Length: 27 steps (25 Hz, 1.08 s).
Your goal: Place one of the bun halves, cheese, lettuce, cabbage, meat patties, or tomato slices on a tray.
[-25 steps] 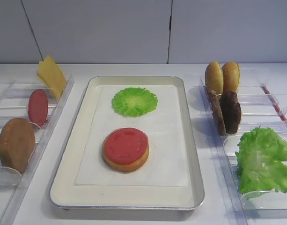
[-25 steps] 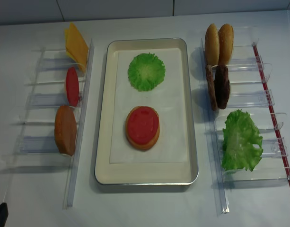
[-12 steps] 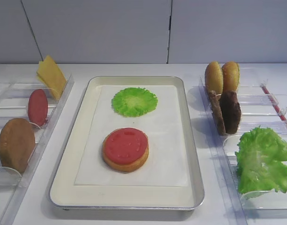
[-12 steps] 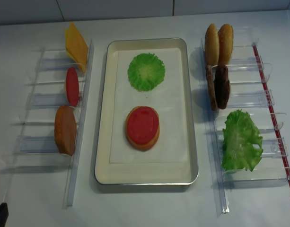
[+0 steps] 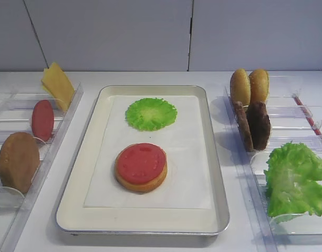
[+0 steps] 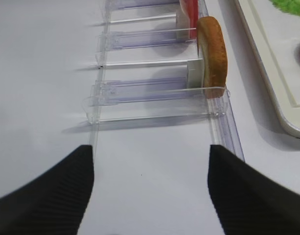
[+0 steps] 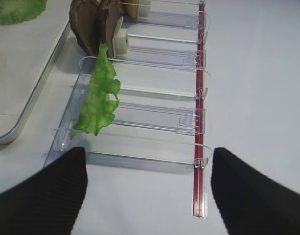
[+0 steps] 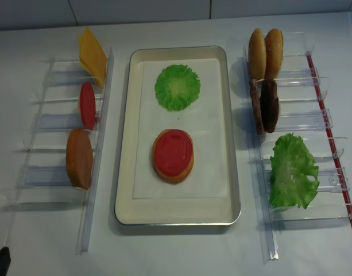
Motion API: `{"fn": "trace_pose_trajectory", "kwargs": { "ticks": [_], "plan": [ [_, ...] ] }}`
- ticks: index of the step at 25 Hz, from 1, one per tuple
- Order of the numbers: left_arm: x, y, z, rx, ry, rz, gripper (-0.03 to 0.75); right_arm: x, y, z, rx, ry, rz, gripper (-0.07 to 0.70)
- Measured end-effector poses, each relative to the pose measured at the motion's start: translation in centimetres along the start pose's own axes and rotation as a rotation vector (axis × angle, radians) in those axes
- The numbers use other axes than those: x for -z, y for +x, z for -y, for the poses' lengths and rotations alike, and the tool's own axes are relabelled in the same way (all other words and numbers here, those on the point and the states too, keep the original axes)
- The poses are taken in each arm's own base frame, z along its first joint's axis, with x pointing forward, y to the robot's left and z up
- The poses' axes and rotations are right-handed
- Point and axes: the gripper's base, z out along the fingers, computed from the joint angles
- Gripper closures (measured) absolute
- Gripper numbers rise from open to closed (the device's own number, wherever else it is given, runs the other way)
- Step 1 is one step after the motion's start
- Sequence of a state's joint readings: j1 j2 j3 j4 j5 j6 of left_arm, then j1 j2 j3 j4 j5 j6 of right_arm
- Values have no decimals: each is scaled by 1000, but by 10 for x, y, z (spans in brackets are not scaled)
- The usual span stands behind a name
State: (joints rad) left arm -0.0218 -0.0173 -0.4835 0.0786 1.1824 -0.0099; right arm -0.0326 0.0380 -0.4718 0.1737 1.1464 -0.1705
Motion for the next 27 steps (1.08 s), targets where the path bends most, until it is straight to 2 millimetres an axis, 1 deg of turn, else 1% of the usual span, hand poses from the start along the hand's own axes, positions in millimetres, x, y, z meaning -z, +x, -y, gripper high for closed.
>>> {"fn": "trace_pose_trajectory", "kwargs": {
  "ticks": [27],
  "plan": [
    [0,0,0,0,0,0,241,0,0,0,5,-5,0,77]
  ]
}}
